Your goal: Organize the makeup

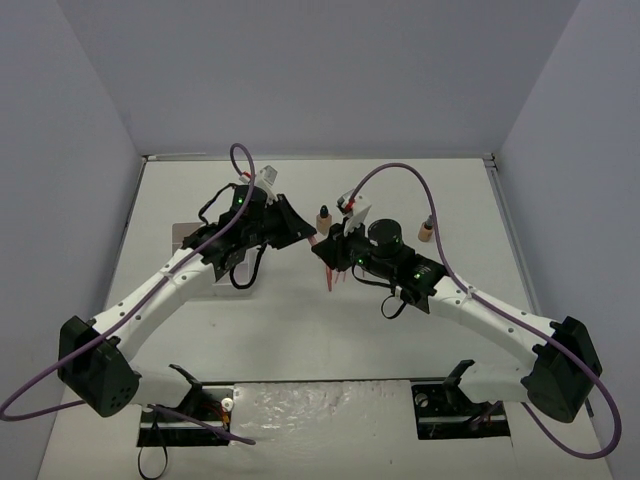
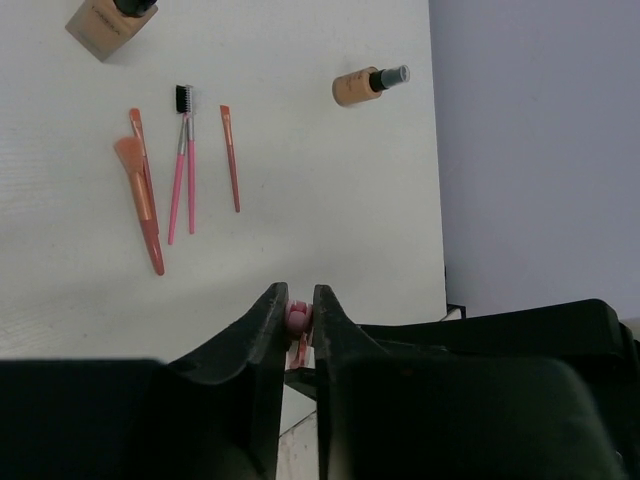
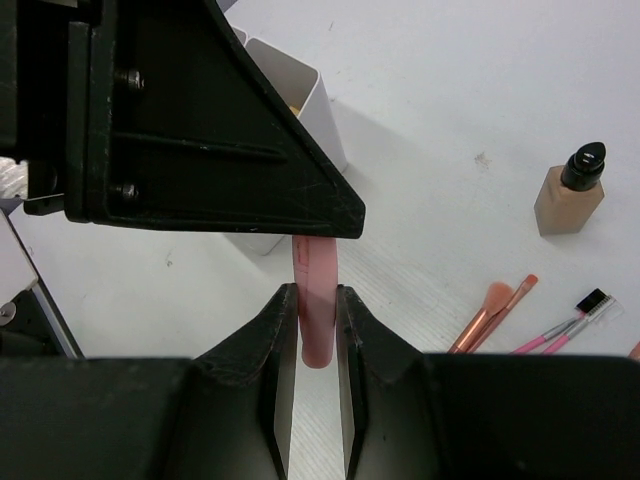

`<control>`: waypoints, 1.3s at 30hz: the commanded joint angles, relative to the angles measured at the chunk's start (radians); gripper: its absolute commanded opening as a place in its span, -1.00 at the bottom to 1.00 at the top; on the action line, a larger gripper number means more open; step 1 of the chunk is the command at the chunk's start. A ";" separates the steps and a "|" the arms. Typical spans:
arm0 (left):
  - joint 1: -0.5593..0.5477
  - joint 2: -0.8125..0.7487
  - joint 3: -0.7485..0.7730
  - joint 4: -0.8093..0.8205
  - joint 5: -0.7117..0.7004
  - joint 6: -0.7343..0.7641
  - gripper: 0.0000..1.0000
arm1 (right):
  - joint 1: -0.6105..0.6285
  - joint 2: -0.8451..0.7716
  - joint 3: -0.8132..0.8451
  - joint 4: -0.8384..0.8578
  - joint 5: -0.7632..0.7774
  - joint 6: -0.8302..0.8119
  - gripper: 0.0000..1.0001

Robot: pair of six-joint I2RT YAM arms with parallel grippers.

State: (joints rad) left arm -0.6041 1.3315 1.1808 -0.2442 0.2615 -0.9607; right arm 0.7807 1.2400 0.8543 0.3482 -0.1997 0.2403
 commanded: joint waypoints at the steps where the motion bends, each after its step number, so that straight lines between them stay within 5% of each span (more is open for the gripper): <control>1: -0.013 -0.027 0.018 0.112 0.015 -0.014 -1.00 | 0.007 -0.014 0.005 0.105 -0.024 0.024 -0.97; 4: -0.013 -0.033 0.008 0.116 0.013 0.003 -1.00 | 0.008 -0.016 0.003 0.100 -0.016 0.024 -0.72; 7: -0.012 -0.052 0.005 0.095 -0.028 0.058 -1.00 | 0.007 -0.023 0.002 0.080 0.016 0.025 0.04; 10: -0.001 -0.087 0.003 0.011 -0.138 0.131 -1.00 | 0.002 -0.032 -0.003 0.037 0.053 0.019 0.51; 14: 0.082 -0.154 -0.027 -0.062 -0.269 0.222 -1.00 | -0.010 -0.062 -0.016 -0.027 0.144 0.007 0.78; 19: 0.332 -0.289 -0.134 -0.082 -0.376 0.269 -1.00 | -0.031 -0.090 -0.040 -0.129 0.262 0.000 0.90; 27: 0.655 -0.344 -0.284 0.074 -0.338 0.281 -1.00 | -0.093 -0.106 -0.092 -0.181 0.290 0.029 0.91; 39: 0.699 -0.219 -0.399 0.307 -0.362 0.236 -1.00 | -0.189 -0.090 -0.138 -0.210 0.279 0.046 0.91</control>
State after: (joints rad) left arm 0.0902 1.1036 0.7861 -0.1215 -0.0830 -0.6987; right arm 0.6112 1.1584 0.7155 0.1069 0.0486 0.2717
